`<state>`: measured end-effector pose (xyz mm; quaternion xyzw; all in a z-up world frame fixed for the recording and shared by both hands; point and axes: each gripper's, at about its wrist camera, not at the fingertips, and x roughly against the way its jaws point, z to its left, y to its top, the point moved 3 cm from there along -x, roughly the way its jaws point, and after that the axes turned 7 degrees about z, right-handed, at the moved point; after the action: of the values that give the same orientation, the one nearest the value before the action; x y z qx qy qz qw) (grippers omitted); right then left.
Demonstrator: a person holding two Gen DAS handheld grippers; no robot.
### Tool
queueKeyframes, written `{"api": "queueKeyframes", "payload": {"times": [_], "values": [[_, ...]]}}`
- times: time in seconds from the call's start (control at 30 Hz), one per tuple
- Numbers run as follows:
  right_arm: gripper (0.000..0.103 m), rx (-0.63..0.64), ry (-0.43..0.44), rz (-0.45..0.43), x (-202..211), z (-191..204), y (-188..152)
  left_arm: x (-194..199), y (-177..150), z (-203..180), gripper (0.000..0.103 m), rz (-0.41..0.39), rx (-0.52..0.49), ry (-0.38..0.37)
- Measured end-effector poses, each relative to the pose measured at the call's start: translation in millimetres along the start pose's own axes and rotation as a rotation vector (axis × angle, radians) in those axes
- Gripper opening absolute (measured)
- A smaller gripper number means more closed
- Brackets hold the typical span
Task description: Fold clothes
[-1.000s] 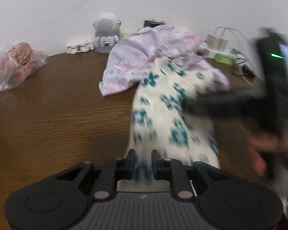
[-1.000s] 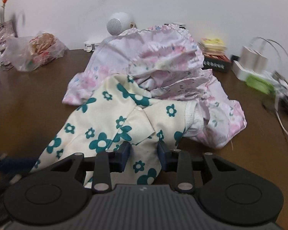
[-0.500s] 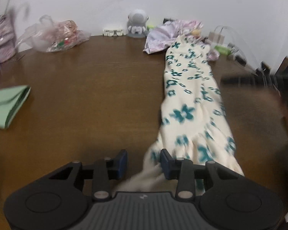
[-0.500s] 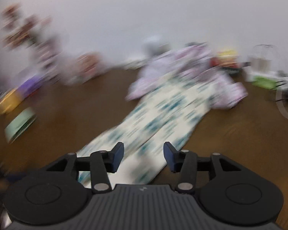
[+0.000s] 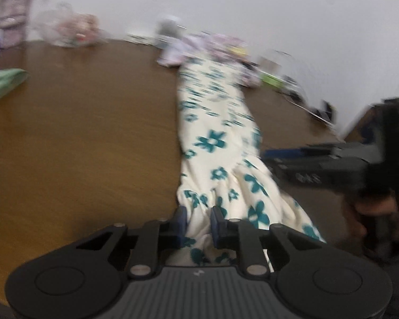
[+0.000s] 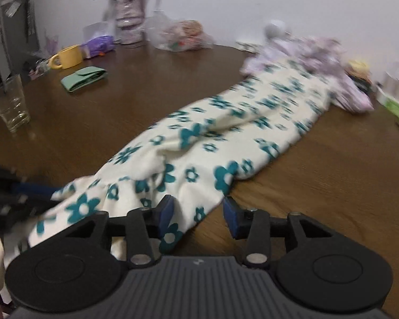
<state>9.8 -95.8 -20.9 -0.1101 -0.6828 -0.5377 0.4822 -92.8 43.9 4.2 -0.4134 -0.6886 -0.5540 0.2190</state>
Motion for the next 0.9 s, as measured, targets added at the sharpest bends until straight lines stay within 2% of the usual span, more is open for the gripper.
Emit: {"api": "queueKeyframes", "payload": {"times": [0.1,0.17,0.27,0.33,0.37,0.4,0.43,0.47,0.53,0.6,0.67,0.73,0.77,0.8,0.83,0.87,0.9], "values": [[0.046,-0.038,-0.054,-0.006,26.5,-27.3,-27.5,0.1,-10.1,-28.4,0.021,0.009,-0.068,-0.065],[0.045,-0.052,-0.093,-0.025,47.6,-41.7,-46.2,5.5,-9.2,-32.9,0.022,-0.019,-0.086,-0.07],[0.045,-0.069,-0.034,-0.116,84.9,-49.7,-72.0,12.1,-3.0,-22.7,0.037,-0.063,-0.066,-0.069],[0.041,-0.112,0.025,-0.166,96.1,-50.8,-78.6,8.0,-0.2,-19.5,0.037,-0.063,-0.045,-0.064],[0.033,-0.135,0.054,-0.19,100.7,-51.1,-81.1,3.5,-1.8,-22.0,0.035,-0.05,-0.048,-0.053],[0.029,-0.139,0.065,-0.192,98.2,-46.2,-80.9,-0.8,-5.0,-27.1,0.024,-0.035,-0.066,-0.039],[0.021,-0.134,0.069,-0.186,92.7,-39.0,-79.7,-4.8,-8.3,-32.1,0.016,-0.02,-0.086,-0.024],[0.02,-0.13,0.072,-0.18,87.2,-31.9,-78.5,-6.9,-12.3,-36.2,0.011,-0.002,-0.112,-0.012],[0.02,-0.096,0.073,-0.152,76.6,-15.8,-79.7,-3.9,-18.3,-38.7,0.011,-0.012,-0.135,0.003],[0.02,-0.02,0.056,-0.112,70.5,1.0,-87.8,4.9,-29.3,-35.5,0.011,-0.006,-0.154,-0.021],[0.022,0.038,0.048,-0.128,78.8,8.6,-95.8,15.4,-42.9,-32.0,0.013,-0.007,-0.193,-0.052],[0.024,0.101,0.078,-0.203,100.0,8.0,-106.5,27.8,-54.3,-26.3,0.022,-0.051,-0.243,-0.06],[0.034,0.166,0.105,-0.265,115.3,7.5,-116.7,34.7,-60.6,-22.3,0.04,-0.082,-0.271,-0.058],[0.045,0.232,0.118,-0.305,126.6,7.1,-126.7,40.2,-65.7,-19.0,0.066,-0.122,-0.304,-0.04],[0.063,0.286,0.113,-0.3,132.8,6.6,-136.6,44.6,-72.0,-17.1,0.077,-0.162,-0.347,-0.005],[0.066,0.336,0.101,-0.281,137.5,6.0,-146.9,47.9,-80.0,-16.4,0.084,-0.189,-0.402,0.032],[0.066,0.385,0.093,-0.244,139.4,5.9,-156.7,49.4,-88.4,-18.0,0.084,-0.201,-0.468,0.038]]}}
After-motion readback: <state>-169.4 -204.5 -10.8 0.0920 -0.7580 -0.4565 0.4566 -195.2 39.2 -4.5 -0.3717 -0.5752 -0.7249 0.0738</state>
